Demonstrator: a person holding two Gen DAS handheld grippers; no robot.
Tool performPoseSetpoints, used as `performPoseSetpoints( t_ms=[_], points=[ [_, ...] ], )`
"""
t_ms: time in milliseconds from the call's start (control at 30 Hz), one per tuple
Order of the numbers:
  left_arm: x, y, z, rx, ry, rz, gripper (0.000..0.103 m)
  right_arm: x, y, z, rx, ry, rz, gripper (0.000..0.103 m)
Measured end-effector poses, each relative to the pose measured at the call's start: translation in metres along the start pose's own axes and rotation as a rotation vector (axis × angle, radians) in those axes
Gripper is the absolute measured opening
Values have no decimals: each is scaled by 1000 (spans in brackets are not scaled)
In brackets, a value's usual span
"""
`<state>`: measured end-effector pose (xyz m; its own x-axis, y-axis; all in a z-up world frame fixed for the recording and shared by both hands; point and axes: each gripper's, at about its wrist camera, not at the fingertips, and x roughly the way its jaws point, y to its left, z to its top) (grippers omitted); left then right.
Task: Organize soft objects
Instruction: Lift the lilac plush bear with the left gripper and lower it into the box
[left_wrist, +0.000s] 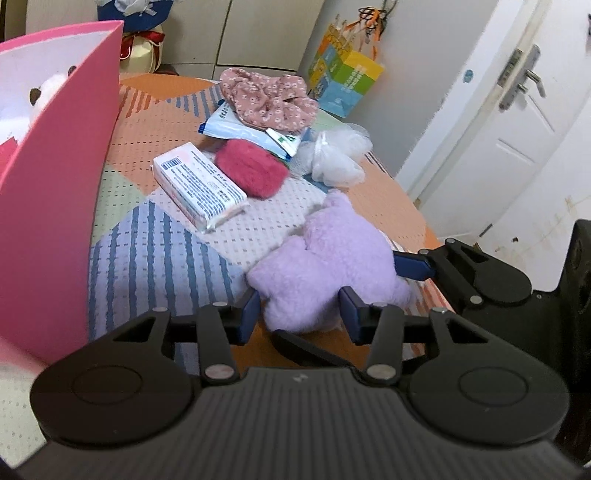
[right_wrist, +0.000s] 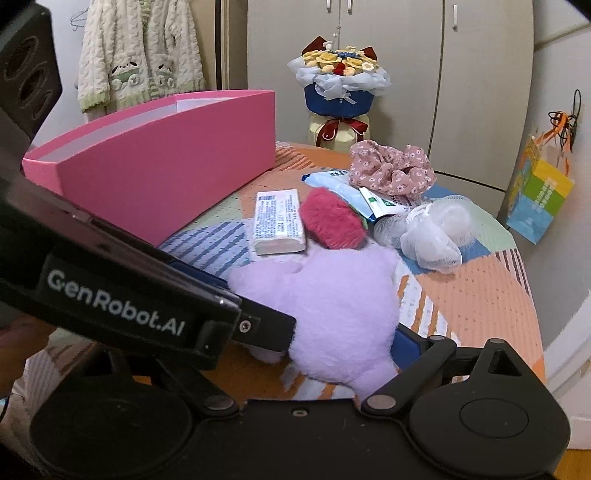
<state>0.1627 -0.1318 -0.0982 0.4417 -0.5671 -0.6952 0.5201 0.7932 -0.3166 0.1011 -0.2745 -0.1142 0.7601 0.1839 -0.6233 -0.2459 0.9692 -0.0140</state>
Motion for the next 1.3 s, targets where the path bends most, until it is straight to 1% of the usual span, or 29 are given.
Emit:
performPoseSetpoints(
  t_ms=[233, 300, 367, 467, 567, 700, 867, 967, 1067, 1167, 1300],
  points=[
    [-30, -8, -16, 49, -6, -16, 45, -23, 21, -8, 10, 2, -21, 97],
    [-40, -11, -22, 62, -8, -2, 45, -31, 27, -10, 8, 5, -22, 96],
    [-50, -12, -27, 78, -3, -8, 45, -39, 34, -10, 16, 9, -11, 96],
    [-65, -7, -31, 66, 0, -21, 45, -51, 43, -10, 37, 16, 7, 94],
    [-85, -3, -36, 75, -15, -21, 45, -64, 55, -7, 11, 15, 19, 90],
    [-110, -1, -45, 92, -12, -11, 45, -78, 72, -1, -17, 24, 57, 89],
    [-144, 12, -52, 73, 8, -12, 45, -91, 97, 10, -73, 39, 109, 90],
    [-166, 23, -51, 44, 16, -22, 45, -99, 118, 19, -159, 31, 128, 90],
    [-185, 31, -49, 39, -2, 1, 45, -107, 137, 33, -223, 16, 145, 90],
    [-204, 40, -42, 54, -30, 25, 45, -110, 153, 49, -276, -9, 160, 90],
    [-222, 51, -26, 76, -84, 50, 46, -107, 165, 72, -306, -62, 166, 91]
  ],
)
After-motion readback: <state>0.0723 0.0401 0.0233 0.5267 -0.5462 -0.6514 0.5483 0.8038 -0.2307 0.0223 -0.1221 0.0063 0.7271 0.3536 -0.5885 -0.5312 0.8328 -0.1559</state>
